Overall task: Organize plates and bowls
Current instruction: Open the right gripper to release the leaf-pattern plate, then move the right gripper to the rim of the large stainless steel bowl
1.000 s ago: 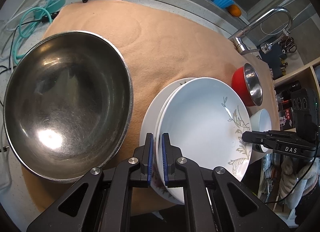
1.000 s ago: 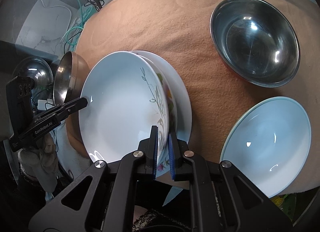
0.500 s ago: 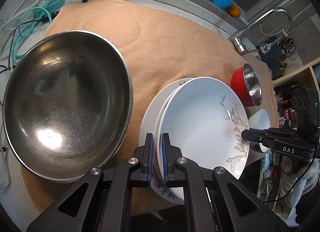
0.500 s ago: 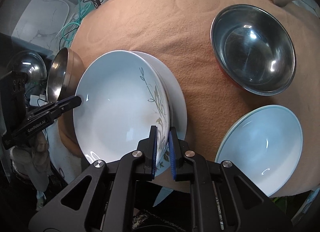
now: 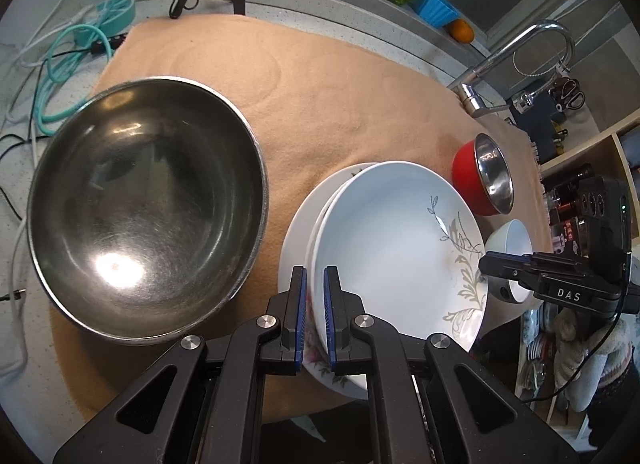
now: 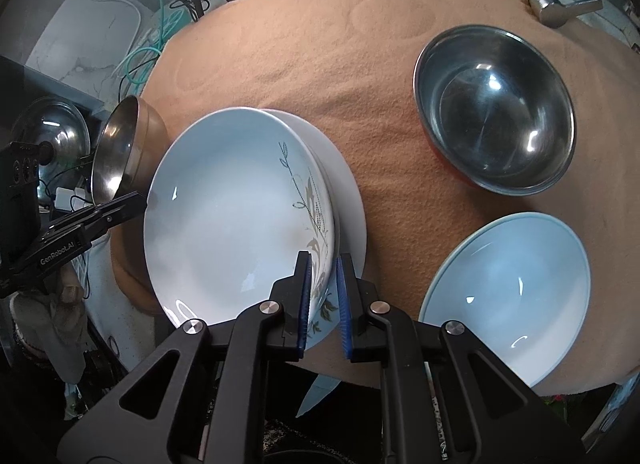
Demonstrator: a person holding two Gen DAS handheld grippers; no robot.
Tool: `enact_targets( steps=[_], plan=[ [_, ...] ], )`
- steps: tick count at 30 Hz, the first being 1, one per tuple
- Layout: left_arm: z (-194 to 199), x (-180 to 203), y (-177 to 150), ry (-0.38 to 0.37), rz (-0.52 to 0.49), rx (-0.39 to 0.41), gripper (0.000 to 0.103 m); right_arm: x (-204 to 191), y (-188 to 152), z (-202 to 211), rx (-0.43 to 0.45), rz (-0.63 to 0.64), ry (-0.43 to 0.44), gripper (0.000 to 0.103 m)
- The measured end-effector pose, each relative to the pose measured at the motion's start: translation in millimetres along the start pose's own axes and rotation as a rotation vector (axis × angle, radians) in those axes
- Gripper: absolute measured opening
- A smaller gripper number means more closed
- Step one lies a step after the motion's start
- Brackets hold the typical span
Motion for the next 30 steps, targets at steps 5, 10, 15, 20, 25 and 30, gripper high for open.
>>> enact_targets(
  steps=[5, 10, 15, 20, 25, 30],
  plan=[
    [10.2, 0.1, -1.8, -0.016, 0.011, 0.021, 0.008, 1.9, 2.5, 16.9, 0.059, 0.003, -0.013, 0.03],
    [20.4, 0.4, -4.8, -0.03, 0.031, 0.042, 0.008, 2.3, 5.0, 36.6, 0.129, -0.024, 0.035, 0.034],
    [39.4, -4.8, -6.9, -0.034, 0.053, 0.099, 0.009, 3.4, 9.8, 54.4, 0.194, -0.061, 0.073, 0.043],
    [54.4, -18.1, -8.9, -0.034, 0.107, 0.152, 0.009, -4.0, 16.3, 65.8, 0.254, -0.084, 0.118, 0.043],
    [70.3, -36.2, -12.7, -0.028, 0.164, 0.201, 0.009, -22.3, 22.7, 66.7, 0.276, -0.085, 0.164, 0.043],
    [87.8, -58.6, -10.4, 0.013, 0.207, 0.256, 0.009, -55.9, 30.3, 55.2, 0.257, -0.025, 0.184, 0.043]
  ],
)
Point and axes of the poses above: each gripper's, at about its wrist camera, not at the fingertips, and z roughly against the way its jaws point, x to its right, y to its top, the point moved 2 cm from there along -z, roughly the way its jaws point, and after that the axes turned 6 degrees about -y, right-handed, at the moved point
